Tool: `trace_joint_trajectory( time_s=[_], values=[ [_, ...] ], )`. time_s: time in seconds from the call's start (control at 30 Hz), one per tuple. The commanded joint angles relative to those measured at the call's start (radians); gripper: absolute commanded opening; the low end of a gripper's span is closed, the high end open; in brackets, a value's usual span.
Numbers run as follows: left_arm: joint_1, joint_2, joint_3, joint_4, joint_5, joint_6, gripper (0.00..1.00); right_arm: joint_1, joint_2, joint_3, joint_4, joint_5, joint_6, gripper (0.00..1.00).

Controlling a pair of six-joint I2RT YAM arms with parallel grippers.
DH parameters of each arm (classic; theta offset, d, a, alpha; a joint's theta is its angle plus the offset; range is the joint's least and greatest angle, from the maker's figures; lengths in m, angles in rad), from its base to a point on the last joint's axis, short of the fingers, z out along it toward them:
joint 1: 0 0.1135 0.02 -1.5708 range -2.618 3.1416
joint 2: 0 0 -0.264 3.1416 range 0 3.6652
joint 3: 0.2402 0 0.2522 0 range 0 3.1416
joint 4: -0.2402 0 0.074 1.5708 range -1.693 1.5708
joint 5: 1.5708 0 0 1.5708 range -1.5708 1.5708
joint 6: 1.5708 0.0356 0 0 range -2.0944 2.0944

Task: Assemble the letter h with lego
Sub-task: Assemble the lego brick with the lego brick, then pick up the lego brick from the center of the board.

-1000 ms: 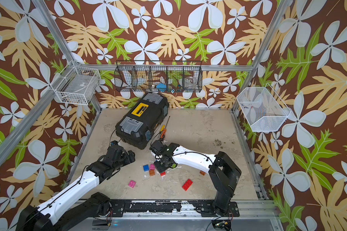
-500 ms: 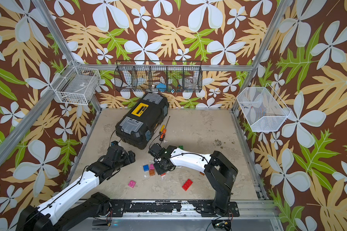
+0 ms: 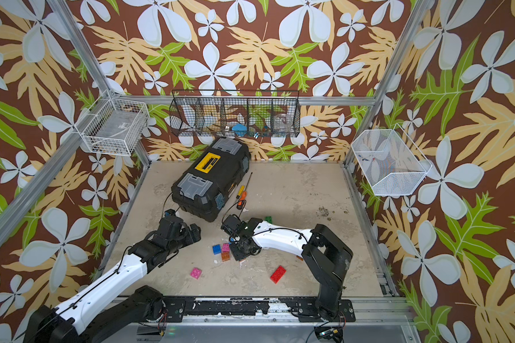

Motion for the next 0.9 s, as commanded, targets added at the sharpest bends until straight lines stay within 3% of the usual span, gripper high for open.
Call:
trace_joint_trajectory(
  time_s=[0.0, 0.63, 0.87],
  values=[
    [0.003, -0.006, 0.000, 0.009, 0.000, 0.009, 0.93, 0.007, 0.032, -0.007, -0.008, 0.007, 0.018, 0.26],
    [0.002, -0.015, -0.003, 0.009, -0.004, 0.006, 0.92, 0.035, 0.160, -0.008, -0.071, 0.067, 0.026, 0.23],
    [0.002, -0.011, -0.004, 0.011, -0.005, 0.006, 0.92, 0.034, 0.071, 0.129, -0.110, 0.056, 0.010, 0.22]
  ],
)
